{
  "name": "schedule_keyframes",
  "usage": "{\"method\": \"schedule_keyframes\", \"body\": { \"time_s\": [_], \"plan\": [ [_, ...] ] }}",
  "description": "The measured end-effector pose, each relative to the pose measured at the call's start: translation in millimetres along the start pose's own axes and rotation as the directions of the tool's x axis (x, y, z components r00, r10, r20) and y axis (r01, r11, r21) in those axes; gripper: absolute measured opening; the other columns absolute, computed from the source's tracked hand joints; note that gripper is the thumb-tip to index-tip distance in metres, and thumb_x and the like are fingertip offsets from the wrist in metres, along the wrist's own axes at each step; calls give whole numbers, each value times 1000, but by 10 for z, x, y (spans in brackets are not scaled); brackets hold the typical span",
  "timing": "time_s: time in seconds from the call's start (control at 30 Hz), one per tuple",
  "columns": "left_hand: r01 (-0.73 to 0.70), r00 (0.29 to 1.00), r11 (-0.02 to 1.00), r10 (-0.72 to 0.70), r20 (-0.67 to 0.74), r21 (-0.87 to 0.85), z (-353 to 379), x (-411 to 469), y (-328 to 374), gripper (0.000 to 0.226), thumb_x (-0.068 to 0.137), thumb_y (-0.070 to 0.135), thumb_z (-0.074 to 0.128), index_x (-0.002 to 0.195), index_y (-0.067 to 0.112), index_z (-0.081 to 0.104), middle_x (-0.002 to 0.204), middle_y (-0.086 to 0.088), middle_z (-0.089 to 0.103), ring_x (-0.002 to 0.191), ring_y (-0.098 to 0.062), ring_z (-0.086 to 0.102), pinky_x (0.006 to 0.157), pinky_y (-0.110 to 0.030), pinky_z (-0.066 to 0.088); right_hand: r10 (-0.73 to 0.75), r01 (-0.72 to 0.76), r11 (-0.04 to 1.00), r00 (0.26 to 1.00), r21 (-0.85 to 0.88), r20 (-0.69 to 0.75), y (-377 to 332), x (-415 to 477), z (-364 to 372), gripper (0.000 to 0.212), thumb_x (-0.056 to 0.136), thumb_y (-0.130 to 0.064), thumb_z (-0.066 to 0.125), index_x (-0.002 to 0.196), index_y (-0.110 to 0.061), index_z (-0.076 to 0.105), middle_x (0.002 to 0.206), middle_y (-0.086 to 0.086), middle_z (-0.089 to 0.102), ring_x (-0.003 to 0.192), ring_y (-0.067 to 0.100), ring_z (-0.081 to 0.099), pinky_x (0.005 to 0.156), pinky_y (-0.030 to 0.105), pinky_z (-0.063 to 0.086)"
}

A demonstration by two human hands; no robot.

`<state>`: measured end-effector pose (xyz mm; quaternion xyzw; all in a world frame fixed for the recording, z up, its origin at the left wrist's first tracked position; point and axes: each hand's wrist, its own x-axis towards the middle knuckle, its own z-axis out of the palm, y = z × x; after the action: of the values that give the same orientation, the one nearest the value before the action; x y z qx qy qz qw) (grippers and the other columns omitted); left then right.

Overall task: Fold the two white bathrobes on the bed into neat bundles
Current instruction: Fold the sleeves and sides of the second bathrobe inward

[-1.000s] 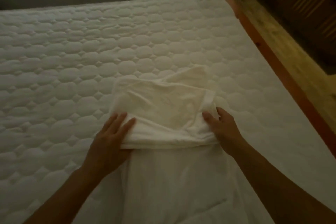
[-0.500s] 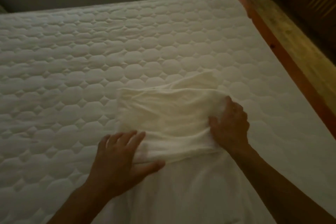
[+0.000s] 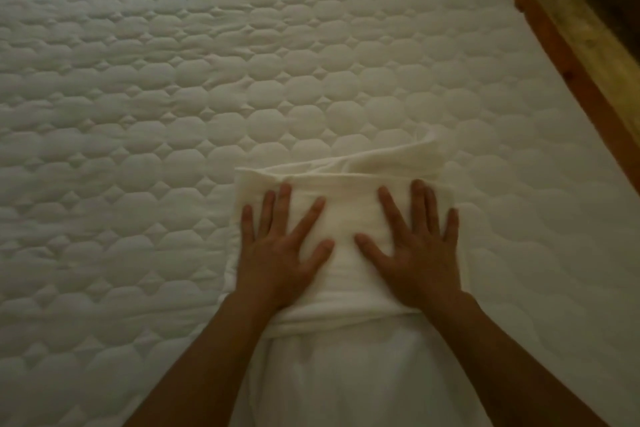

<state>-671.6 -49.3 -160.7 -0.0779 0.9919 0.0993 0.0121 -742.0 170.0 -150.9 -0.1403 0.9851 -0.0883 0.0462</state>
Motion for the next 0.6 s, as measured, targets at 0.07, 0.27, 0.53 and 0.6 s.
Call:
{"method": "schedule_keyframes", "body": {
  "time_s": [0.07, 0.27, 0.53, 0.6],
  "plan": [
    [21, 998, 1000, -21, 62, 4, 7, 37, -3, 70, 90, 78, 22, 153, 58, 1, 170, -2, -11, 157, -25, -8, 123, -57, -5, 7, -8, 1000, 1000, 15, 22, 12, 11, 10, 88, 81, -90, 20, 156, -52, -2, 170, 5, -8, 157, 24, -5, 122, 59, -2],
    [114, 974, 989, -129, 187, 92, -161, 116, 138, 66, 92, 77, 15, 151, 60, -10, 168, -1, -22, 156, -24, -13, 121, -58, -9, -11, 11, 1000, 956, 1, 292, -27, 84, -288, 88, 84, -87, 20, 154, -49, -16, 166, 7, -25, 154, 25, -21, 121, 59, -10],
    [346, 932, 920, -315, 176, -183, -795, -1278, 1047, 70, 98, 67, 29, 158, 45, 2, 170, -3, -12, 156, -23, -9, 123, -54, -4, -206, 149, 970, 924, 195, 322, 754, -1914, -1167, 79, 90, -79, 17, 155, -47, -16, 168, 7, -18, 155, 24, -13, 123, 49, -5],
    [469, 881, 838, -423, 212, -278, -856, -2029, 1205, 86, 91, 71, 43, 159, 42, 1, 170, -4, -9, 156, -23, -6, 122, -53, 2, -112, -4, 966, 895, 258, 431, 1039, -2500, -1115, 87, 88, -83, 26, 153, -47, -20, 168, 7, -17, 155, 25, -12, 123, 47, -2]
  ]
}}
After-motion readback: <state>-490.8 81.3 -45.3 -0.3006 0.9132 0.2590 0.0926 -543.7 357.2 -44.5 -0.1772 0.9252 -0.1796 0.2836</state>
